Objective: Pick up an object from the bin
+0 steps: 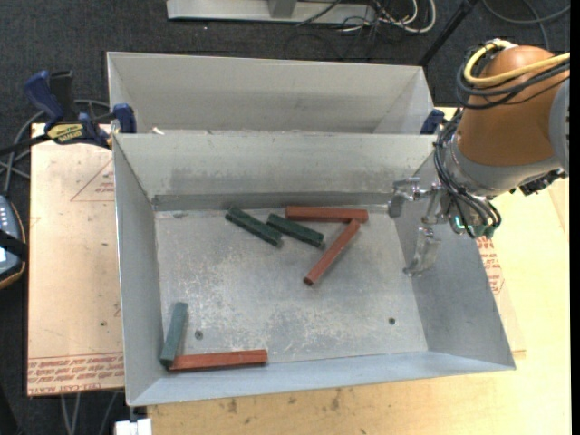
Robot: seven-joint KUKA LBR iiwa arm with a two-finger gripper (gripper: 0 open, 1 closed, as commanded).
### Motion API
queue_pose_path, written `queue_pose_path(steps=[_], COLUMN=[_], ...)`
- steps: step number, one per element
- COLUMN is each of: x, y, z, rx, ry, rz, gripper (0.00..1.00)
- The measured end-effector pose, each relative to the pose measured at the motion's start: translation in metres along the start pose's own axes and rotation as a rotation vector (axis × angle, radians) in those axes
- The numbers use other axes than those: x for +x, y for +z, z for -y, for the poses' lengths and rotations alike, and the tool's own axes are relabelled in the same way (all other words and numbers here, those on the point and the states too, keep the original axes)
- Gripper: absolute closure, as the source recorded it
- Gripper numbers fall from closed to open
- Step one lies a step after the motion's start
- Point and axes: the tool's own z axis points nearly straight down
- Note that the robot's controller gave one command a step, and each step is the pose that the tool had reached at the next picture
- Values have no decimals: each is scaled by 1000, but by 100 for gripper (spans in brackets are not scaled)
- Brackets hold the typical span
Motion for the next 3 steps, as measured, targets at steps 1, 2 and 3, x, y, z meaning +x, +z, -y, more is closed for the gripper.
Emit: queue_pose_path(steps=[1, 2, 3], x=[-41, -20, -22], y=[106, 143, 140], z=[-31, -70, -70], rx=[-1, 1, 2], ry=[-22, -237, -238], rz=[2, 11, 18], gripper=[0, 0, 100])
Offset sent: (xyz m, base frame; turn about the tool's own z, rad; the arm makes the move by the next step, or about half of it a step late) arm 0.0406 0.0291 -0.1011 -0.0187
